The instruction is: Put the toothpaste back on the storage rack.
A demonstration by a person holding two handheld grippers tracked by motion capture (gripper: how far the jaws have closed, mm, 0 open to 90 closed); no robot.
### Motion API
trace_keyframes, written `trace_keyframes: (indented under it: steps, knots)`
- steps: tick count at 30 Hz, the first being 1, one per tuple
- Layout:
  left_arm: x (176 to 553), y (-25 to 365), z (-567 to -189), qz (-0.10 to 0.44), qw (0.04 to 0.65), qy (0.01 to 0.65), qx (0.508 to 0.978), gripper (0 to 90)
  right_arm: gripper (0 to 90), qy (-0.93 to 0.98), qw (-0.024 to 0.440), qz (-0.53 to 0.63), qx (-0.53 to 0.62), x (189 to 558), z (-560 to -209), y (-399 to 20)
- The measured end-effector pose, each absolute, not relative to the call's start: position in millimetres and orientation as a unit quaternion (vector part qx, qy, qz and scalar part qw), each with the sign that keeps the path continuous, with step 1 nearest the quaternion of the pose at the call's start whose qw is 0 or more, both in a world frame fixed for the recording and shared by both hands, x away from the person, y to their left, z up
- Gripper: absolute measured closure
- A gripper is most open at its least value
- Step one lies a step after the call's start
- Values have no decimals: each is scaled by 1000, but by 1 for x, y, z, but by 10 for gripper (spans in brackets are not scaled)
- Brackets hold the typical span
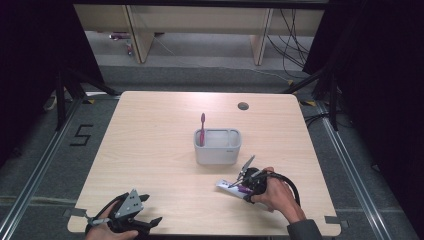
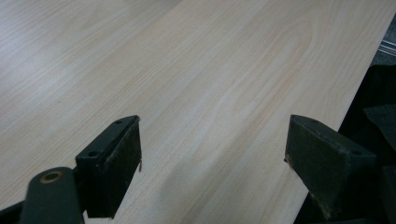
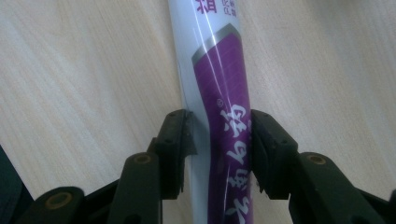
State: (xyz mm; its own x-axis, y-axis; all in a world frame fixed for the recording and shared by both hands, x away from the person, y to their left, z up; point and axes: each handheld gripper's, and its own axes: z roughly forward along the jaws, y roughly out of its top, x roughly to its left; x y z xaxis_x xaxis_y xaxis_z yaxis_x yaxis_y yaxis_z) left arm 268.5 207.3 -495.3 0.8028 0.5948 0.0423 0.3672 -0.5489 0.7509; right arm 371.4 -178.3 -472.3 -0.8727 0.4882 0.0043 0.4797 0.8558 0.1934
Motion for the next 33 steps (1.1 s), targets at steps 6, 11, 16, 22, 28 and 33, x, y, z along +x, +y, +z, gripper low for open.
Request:
trace_keyframes:
  steps: [6,11,16,22,28,33]
  knots:
    - [269,208,-495,154,384,278,867,181,593,965,20,81,247,374,-476,-174]
    - [269,208,-495,157,386,276,866,184,601,966,19,79,244,374,-476,-173]
    - [268,208,-495,157,382,275,868,187,619,967,12,69,247,375,-475,-172]
    - [268,208,-495,160,381,274,868,190,760,967,9,69,244,376,-472,-169]
    - [269,208,-494,169,375,272,870,193,770,969,12,58,240,375,-473,-165]
    - [268,208,-494,164,388,277,863,194,772,967,11,56,247,375,-472,-165]
